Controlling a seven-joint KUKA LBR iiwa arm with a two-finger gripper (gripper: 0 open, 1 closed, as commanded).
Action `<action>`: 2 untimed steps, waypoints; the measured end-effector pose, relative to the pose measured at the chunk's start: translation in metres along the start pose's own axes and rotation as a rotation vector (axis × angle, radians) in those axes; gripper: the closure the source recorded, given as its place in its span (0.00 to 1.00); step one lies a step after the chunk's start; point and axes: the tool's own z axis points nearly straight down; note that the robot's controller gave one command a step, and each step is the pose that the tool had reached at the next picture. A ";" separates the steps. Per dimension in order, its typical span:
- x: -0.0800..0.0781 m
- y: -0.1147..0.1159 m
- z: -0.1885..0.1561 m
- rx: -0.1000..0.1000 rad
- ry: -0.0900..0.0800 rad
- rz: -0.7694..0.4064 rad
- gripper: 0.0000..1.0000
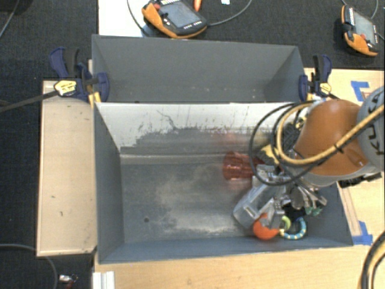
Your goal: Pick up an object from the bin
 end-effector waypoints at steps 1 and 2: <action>-0.001 0.000 -0.003 0.001 -0.005 -0.004 0.00; -0.064 -0.047 0.067 -0.011 0.015 -0.227 0.00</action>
Offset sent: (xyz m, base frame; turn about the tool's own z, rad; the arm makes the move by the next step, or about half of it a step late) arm 0.0640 -0.0532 -0.0743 -0.2262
